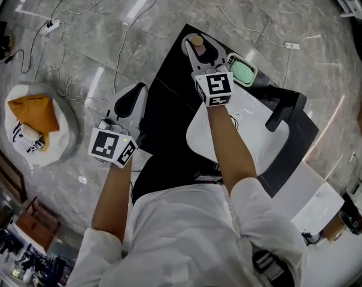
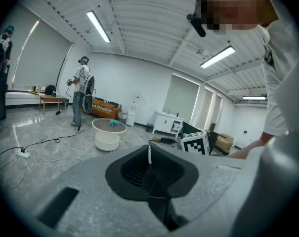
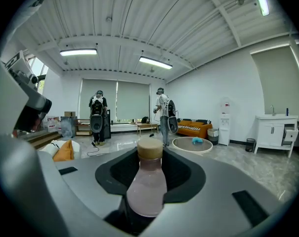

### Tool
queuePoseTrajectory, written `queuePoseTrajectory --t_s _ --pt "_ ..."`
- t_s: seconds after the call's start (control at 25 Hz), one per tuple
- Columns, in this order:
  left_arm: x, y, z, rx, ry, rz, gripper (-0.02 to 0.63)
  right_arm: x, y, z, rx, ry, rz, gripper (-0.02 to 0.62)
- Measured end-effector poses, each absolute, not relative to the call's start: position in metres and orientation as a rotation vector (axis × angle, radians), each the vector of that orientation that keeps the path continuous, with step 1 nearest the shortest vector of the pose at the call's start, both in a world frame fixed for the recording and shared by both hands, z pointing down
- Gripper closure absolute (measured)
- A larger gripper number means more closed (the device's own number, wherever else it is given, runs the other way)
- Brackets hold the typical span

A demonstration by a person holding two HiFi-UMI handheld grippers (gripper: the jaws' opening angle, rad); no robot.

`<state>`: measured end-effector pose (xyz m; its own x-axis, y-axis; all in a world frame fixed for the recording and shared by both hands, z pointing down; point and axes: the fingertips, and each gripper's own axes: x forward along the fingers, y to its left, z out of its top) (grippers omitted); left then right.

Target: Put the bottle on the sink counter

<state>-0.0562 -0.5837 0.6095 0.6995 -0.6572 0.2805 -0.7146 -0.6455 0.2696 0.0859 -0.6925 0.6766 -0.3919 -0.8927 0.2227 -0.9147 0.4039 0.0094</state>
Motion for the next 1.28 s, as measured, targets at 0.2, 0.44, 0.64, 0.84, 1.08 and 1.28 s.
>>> queuePoseTrajectory --t_s 0.2,0.44,0.64,0.84,1.08,1.28 --pt "-0.056 -0.588 0.61 2.544 -1.098 0.217 0.577 0.089 -0.698 0.682 1.618 -2.455 0.18 0.451" --pt "-0.061 -0.592 0.613 2.539 -1.15 0.219 0.577 0.093 -0.703 0.687 1.626 -2.452 0.193 0.451" --pt "-0.068 -0.595 0.613 2.521 -1.173 0.2 0.577 0.092 -0.706 0.686 1.626 -2.456 0.18 0.451" --pt "-0.069 -0.593 0.612 2.509 -1.166 0.188 0.577 0.092 -0.705 0.686 1.627 -2.458 0.182 0.45" --pt "-0.07 -0.587 0.605 2.519 -1.165 0.173 0.575 0.09 -0.704 0.686 1.601 -2.477 0.242 0.449" --pt "-0.079 -0.57 0.593 2.545 -1.154 0.152 0.575 0.093 -0.69 0.668 1.635 -2.465 0.234 0.448"
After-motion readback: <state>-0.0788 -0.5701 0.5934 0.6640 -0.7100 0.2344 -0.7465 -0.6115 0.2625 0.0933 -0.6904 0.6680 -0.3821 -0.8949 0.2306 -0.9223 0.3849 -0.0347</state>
